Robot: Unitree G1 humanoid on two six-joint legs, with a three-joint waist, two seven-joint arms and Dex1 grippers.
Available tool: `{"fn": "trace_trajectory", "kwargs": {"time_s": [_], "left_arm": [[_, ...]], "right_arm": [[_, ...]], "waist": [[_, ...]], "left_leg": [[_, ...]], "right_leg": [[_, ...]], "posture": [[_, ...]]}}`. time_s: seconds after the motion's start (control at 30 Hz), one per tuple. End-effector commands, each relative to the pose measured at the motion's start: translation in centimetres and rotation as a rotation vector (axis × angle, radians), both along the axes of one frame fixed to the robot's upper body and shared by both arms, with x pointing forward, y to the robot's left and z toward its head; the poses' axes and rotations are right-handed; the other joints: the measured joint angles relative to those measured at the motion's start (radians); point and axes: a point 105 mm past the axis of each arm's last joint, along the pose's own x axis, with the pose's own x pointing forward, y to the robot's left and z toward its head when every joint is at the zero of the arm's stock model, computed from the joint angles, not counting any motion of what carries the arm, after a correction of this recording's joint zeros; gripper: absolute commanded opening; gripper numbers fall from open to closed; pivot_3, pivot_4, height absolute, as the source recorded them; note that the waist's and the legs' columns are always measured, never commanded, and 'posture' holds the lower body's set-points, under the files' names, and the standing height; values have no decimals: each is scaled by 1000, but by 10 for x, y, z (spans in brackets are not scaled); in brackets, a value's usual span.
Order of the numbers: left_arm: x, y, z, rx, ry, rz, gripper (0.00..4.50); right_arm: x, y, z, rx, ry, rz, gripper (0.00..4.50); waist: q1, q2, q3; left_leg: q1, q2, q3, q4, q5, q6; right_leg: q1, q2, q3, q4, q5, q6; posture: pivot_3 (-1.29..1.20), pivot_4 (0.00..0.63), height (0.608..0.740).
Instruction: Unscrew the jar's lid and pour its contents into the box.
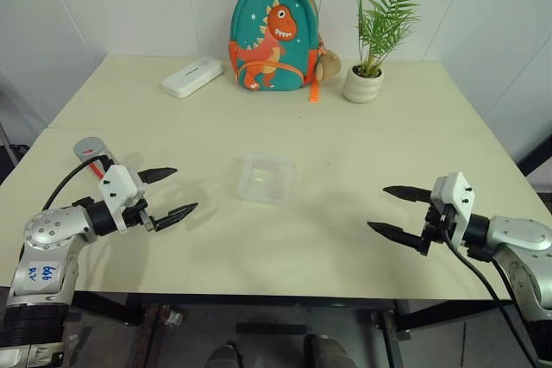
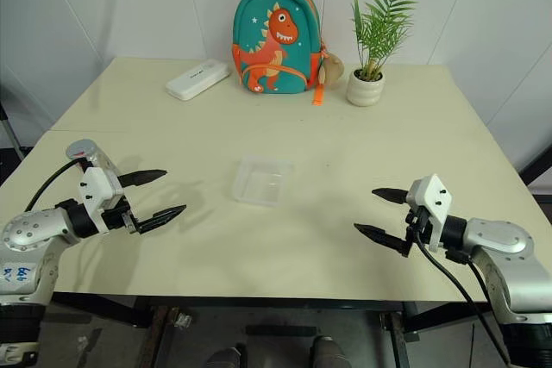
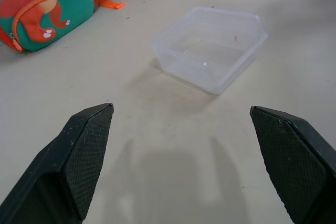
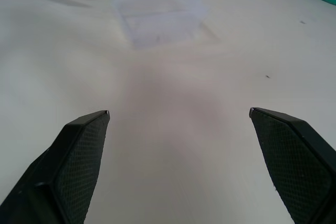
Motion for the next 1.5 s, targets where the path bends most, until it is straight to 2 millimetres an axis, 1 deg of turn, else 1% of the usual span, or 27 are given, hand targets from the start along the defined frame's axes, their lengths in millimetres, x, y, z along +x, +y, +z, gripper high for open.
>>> {"fn": "trace_trajectory", "kwargs": {"time_s": [0.03,0.13,0.2,0.3,0.37,0.47,0.5,0.57,0.63,0.67,0.77,0.83,0.9,0.93,1.07,1.17,1.27,1.37,1.5], "left_arm": [[-4,2,6,3,-27,3,4445],[-10,11,1,-10,-28,62,4445],[-15,21,-1,-38,-36,130,4445],[-24,49,-4,-121,-74,345,4445],[-30,67,-9,-139,-101,493,4445],[-41,95,-7,-226,-162,704,4445],[-44,101,-5,-262,-185,759,4445],[-46,112,-7,-289,-212,851,4445],[-44,118,-4,-256,-259,917,4445],[-40,119,0,-267,-277,922,4445],[-16,113,9,-306,-300,914,4445],[-6,114,12,-300,-313,935,4445],[1,114,13,-330,-316,956,4445],[2,115,13,-345,-314,960,4445],[13,123,11,-403,-305,1032,4445],[17,121,7,-411,-296,1041,4445],[22,119,0,-395,-283,1048,4445],[27,120,0,-369,-292,1064,4445],[44,121,-1,-335,-280,1049,4445]], "right_arm": [[-4,6,11,-5,-31,48,4500],[2,10,8,-7,-23,65,4500],[5,17,11,3,-26,97,4500],[13,38,23,64,-52,163,4500],[16,52,30,96,-75,206,4500],[15,82,47,170,-121,300,4500],[15,92,52,188,-134,336,4500],[14,108,55,210,-153,393,4500],[14,121,58,229,-165,429,4500],[13,129,62,244,-171,456,4500],[15,147,70,287,-192,503,4500],[15,154,73,299,-202,519,4500],[15,158,74,301,-210,528,4500],[15,159,74,302,-212,529,4500],[16,156,78,312,-220,509,4500],[16,155,77,312,-220,493,4500],[17,152,77,313,-220,477,4500],[17,151,76,314,-218,466,4500],[16,148,75,317,-216,451,4500]], "waist": [[-1,0,0],[-6,0,0],[-6,0,0],[-14,0,0],[-14,0,0],[-9,0,0],[-9,0,0],[-5,0,0],[0,0,0],[4,-1,0],[12,-1,0],[10,-1,-1],[4,-2,-1],[3,-2,-1],[-2,-2,-1],[-2,-2,-1],[1,-2,-1],[2,-2,-1],[2,-2,-1]], "left_leg": [[0,0,0,0,0,0],[0,0,1,0,0,0],[1,0,1,0,0,0],[1,1,2,0,0,0],[1,1,1,0,0,0],[1,1,1,1,0,1],[1,1,1,1,0,1],[1,1,1,1,0,0],[2,1,1,1,0,1],[1,1,1,1,0,0],[1,1,0,1,1,0],[1,1,0,1,2,0],[1,1,0,1,2,0],[1,1,0,1,2,0],[1,1,0,-1,0,-1],[0,1,0,-1,0,-2],[0,1,0,-1,0,-2],[0,1,0,0,0,-2],[0,1,0,0,1,-2]], "right_leg": [[0,0,0,0,0,0],[0,0,1,0,0,0],[0,0,1,0,0,0],[-1,0,2,1,0,0],[0,0,2,2,0,0],[0,0,1,3,1,2],[-1,0,1,3,1,1],[-1,0,1,3,1,1],[0,0,1,3,2,1],[0,0,1,3,2,1],[0,0,0,3,2,0],[0,0,0,3,3,0],[0,0,0,2,6,4],[0,1,0,2,9,9],[-3,1,0,7,8,9],[-5,2,0,8,8,8],[-4,2,0,8,8,9],[-4,2,0,8,8,9],[-4,2,0,8,8,9]], "posture": [[0,150,740],[0,150,740],[0,150,740],[0,150,740],[0,150,740],[0,150,740],[0,150,740],[0,150,740],[0,150,740],[0,150,740],[0,150,740],[0,150,740],[0,150,740],[0,150,740],[0,150,740],[0,150,740],[0,150,740],[0,150,740],[0,150,740]]}}
